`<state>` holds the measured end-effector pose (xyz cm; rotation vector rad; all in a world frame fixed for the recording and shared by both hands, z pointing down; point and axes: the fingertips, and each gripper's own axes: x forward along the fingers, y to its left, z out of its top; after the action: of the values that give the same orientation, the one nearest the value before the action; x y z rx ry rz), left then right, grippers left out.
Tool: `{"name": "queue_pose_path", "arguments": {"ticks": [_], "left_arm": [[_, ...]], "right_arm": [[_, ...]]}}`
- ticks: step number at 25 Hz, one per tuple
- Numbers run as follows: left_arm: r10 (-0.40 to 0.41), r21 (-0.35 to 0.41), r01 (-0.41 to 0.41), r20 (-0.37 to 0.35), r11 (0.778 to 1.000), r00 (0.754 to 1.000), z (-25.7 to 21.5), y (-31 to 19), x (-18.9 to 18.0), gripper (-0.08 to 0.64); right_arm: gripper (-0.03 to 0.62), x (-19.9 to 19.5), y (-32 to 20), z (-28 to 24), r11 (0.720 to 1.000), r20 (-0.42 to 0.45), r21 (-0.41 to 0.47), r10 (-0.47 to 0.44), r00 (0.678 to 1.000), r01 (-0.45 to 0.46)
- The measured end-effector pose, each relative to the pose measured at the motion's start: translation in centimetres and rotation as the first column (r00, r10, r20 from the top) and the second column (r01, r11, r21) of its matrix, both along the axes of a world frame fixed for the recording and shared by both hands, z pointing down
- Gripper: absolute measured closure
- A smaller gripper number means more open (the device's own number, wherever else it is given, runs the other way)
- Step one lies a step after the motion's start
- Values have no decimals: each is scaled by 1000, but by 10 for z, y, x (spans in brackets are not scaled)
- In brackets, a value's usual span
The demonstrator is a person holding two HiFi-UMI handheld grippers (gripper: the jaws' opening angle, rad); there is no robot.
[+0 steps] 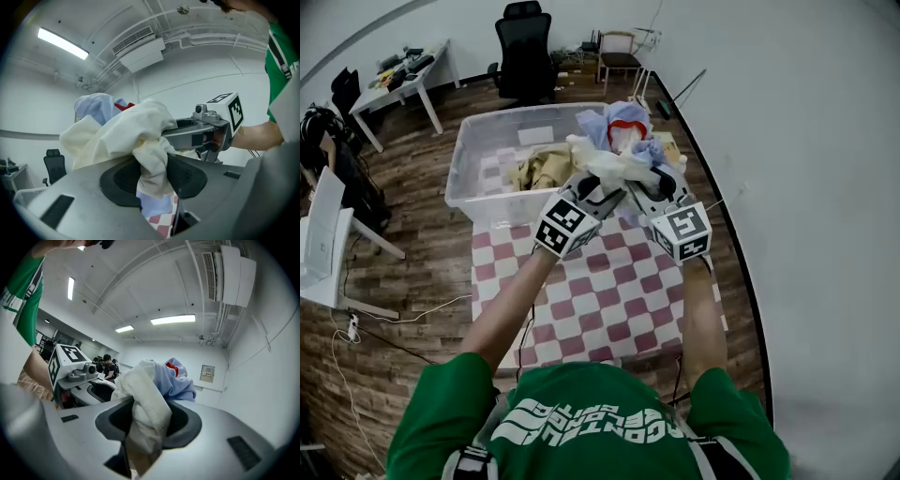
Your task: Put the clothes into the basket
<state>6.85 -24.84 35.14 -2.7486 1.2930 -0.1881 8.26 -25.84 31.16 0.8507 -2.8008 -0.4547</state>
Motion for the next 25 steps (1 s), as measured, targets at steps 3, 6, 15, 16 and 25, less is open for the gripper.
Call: {"name": "queue_pose_path", "arguments": {"ticks": [3,6,15,16,25], "left_arm": [[-32,41,32,10,999,999,-20,3,-22,407],[-66,78,65,14,995,998,-39,7,-44,407],[-158,131,152,35,980,987,-61,10,-101,407],[-168,131,162,33,978,985,-62,10,-108,407],[-238,117,234,17,965,971,-53,-1,-156,408]], "right_arm": [[439,-22,5,-22,998,10,44,-34,999,34],[439,-45,10,-40,994,13,86,-68,998,67],[439,-102,16,-63,979,13,138,-153,988,150],[439,-109,15,-64,977,11,139,-163,987,160],[439,-158,3,-55,964,-13,127,-232,973,232]]}}
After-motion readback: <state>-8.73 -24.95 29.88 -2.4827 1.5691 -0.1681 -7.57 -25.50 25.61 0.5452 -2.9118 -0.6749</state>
